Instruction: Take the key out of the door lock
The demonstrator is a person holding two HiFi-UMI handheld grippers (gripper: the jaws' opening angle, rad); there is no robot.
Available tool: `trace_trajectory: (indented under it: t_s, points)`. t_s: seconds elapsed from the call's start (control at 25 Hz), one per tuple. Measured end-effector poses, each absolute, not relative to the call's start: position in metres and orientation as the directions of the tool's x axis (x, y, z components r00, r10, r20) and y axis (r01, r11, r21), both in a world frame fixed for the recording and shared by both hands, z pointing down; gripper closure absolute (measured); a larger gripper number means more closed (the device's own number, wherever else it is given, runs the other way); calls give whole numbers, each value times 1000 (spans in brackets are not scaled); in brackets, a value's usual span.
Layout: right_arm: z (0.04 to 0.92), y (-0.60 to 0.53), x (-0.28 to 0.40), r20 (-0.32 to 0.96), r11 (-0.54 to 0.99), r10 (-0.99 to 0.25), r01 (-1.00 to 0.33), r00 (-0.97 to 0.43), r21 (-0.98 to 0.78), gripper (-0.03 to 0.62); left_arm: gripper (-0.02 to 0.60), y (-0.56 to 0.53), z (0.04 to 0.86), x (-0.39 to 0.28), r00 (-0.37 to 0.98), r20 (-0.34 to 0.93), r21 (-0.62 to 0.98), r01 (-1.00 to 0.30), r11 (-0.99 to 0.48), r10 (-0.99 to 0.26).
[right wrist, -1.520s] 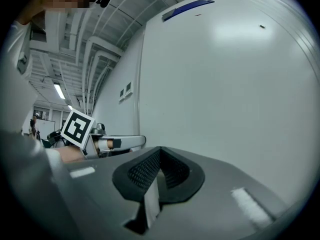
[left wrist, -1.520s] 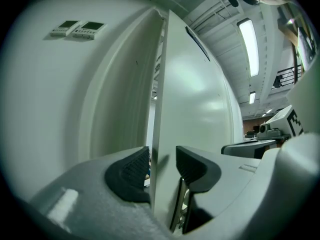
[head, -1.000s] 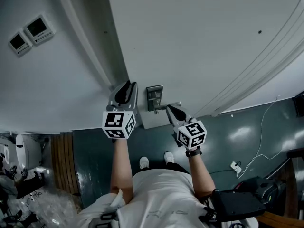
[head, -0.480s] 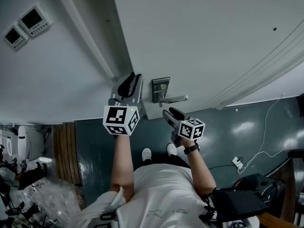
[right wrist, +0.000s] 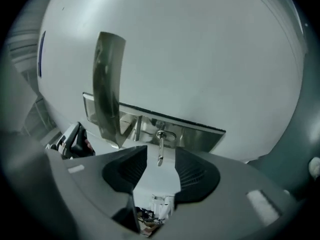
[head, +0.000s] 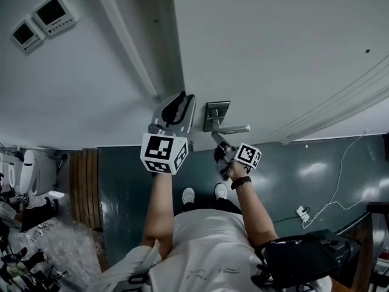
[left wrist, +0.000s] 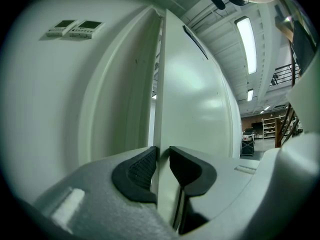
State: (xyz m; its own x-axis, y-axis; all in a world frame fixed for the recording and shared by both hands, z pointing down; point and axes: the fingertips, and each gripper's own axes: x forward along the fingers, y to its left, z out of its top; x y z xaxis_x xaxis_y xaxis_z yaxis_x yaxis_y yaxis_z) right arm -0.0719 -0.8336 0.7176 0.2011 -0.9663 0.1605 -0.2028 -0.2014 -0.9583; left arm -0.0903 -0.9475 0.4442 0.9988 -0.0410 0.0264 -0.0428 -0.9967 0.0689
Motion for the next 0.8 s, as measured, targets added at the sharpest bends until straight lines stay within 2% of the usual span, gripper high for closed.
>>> trace_trajectory:
  t_s: [0.16, 0.4, 0.6, 0.8]
  points:
    - [723, -837, -68, 142, -173, -962, -118, 235, -978, 450, 492, -946, 444, -90, 999, 25, 74, -38, -996, -37]
    - [723, -837, -64, 97, -122, -955, -75, 279, -990, 564, 492, -947, 443, -90, 999, 27, 78, -40, -996, -38]
    - [723, -836, -65, 43, -61, -947, -49, 317, -997, 565, 491, -947, 444, -89, 998, 38, 76, -52, -996, -49]
    - [723, -825, -78, 38, -63, -948, -71, 317, -996, 566, 491, -947, 445, -89, 998, 40, 65, -60, -996, -58]
